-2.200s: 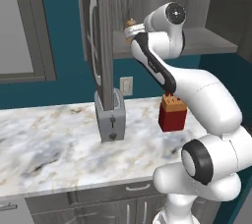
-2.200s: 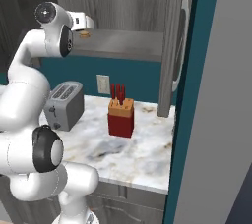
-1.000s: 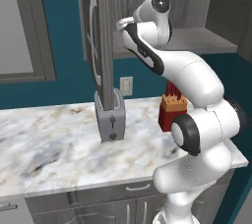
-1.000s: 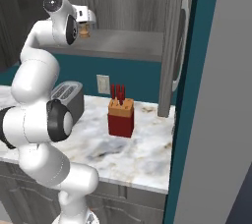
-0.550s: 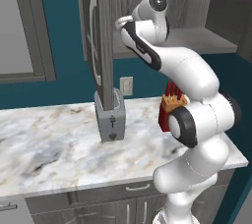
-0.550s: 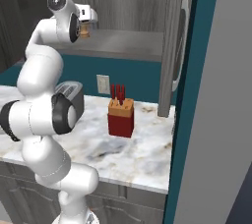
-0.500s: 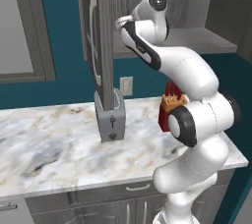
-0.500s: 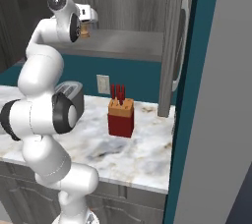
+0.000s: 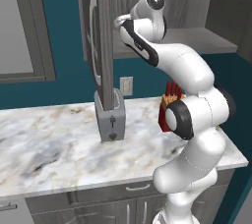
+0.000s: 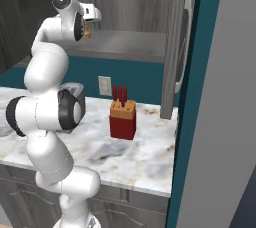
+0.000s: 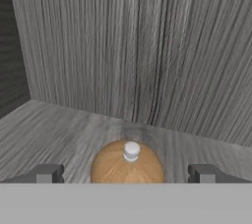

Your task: Take 2 condiments from the cabinet and move them on the counter near the stove.Make sure the condiments are lined up with each other, next to each other.

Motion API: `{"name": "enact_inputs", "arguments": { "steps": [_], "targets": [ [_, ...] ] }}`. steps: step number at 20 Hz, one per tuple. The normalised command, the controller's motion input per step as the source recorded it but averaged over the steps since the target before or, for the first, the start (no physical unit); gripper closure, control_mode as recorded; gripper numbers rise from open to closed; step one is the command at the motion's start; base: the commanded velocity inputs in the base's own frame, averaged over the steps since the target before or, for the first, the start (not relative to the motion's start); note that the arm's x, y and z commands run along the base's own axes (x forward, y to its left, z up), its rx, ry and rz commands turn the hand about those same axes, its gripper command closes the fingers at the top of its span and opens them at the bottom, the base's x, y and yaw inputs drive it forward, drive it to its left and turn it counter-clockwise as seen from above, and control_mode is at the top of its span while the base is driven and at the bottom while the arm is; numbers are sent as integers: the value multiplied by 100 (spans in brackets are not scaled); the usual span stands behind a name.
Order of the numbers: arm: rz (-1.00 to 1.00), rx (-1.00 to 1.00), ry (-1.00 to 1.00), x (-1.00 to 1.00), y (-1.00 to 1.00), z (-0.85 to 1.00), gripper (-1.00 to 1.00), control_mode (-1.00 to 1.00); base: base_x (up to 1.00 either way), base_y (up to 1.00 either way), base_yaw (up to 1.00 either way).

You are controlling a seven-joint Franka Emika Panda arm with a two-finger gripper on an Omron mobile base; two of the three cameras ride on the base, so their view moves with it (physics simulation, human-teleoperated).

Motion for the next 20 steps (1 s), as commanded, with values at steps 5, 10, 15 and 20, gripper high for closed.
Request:
{"name": "enact_inputs", "arguments": {
  "steps": [5,10,15,20],
  "targets": [
    [0,0,0,15,0,-2,-100,-100,0,0,0],
    [0,0,0,1,0,-1,-100,-100,0,0,0],
    [0,0,0,0,0,-4,100,-100,0,0,0],
    [0,0,0,0,0,-23,100,-100,0,0,0]
  ]
}}
